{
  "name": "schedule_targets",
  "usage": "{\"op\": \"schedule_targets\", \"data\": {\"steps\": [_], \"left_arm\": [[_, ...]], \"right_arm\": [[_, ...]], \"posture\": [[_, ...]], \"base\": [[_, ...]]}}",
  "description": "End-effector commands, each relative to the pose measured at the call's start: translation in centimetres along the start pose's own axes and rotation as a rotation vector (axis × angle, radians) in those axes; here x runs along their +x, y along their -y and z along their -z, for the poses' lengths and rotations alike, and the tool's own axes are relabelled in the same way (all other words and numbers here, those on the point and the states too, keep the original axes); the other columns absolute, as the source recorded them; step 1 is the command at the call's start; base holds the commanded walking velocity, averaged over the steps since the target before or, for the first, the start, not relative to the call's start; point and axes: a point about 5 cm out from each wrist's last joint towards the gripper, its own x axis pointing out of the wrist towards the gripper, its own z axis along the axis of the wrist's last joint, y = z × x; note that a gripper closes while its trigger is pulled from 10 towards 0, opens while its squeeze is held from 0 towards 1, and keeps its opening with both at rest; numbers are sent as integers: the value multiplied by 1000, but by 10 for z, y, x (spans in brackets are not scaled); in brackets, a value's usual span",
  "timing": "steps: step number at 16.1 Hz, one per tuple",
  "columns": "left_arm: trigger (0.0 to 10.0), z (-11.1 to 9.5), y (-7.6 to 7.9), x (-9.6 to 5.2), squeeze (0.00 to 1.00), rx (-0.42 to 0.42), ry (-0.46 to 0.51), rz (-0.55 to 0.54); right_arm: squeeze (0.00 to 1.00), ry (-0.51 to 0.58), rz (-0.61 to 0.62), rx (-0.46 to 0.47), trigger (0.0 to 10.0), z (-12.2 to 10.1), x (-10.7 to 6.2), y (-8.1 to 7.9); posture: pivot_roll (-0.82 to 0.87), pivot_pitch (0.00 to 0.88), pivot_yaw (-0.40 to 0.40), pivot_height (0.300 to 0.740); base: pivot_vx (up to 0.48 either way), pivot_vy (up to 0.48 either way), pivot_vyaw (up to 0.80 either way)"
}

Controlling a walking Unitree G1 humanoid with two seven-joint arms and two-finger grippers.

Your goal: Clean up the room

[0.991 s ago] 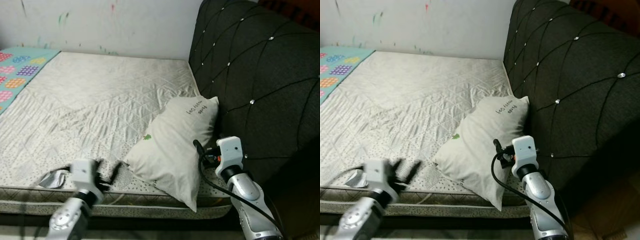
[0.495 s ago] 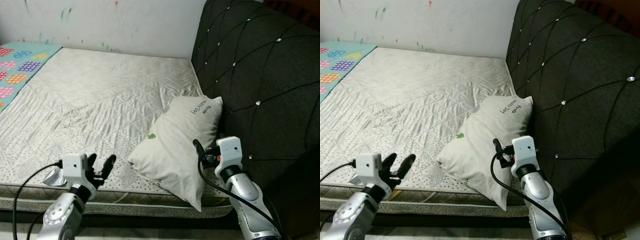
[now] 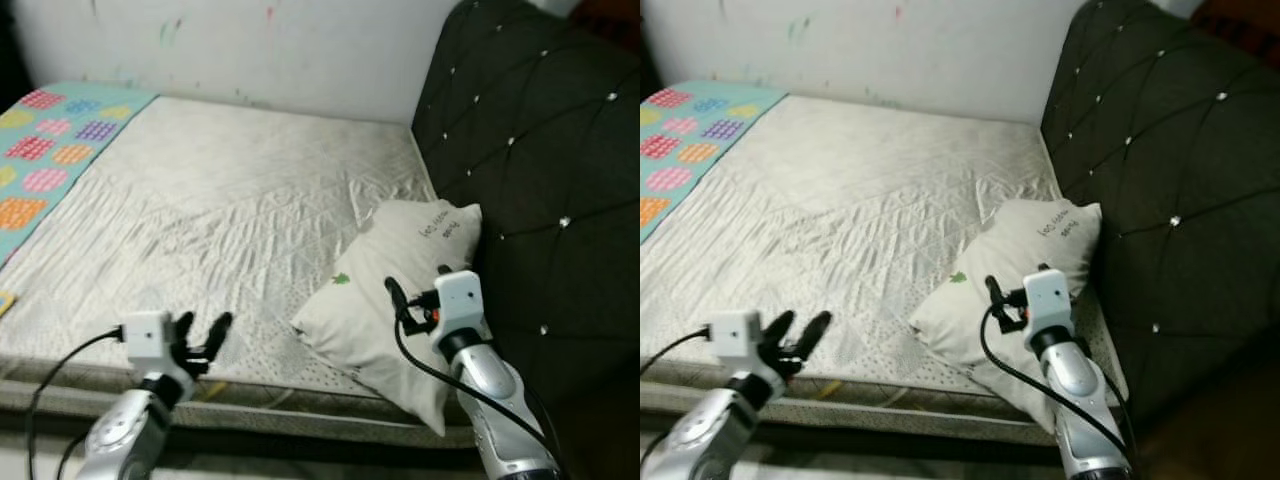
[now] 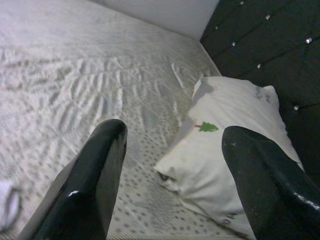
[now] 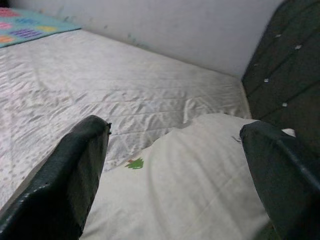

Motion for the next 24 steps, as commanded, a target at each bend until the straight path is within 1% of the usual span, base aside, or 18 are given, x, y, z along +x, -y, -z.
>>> {"op": "schedule_targets", "data": {"steps": [1, 6, 16, 24], "left_arm": [[10000, 1, 8, 4, 0, -12, -2, 25], [10000, 1, 7, 2, 0, -34, 13, 9], [10000, 1, 6, 2, 0, -27, 12, 10], [10000, 3, 7, 2, 0, -33, 4, 18]], "right_arm": [[0, -8, 8, -5, 10000, 0, -3, 7], [0, -15, -11, -6, 10000, 2, -2, 5], [0, -20, -23, 2, 10000, 2, -1, 4], [0, -24, -6, -22, 10000, 3, -2, 5]], "posture": [[27, 0, -98, 740], [33, 0, -104, 740], [34, 0, -103, 740], [26, 0, -102, 740]], "base": [[0, 480, 0], [0, 480, 0], [0, 480, 0], [0, 480, 0]]}}
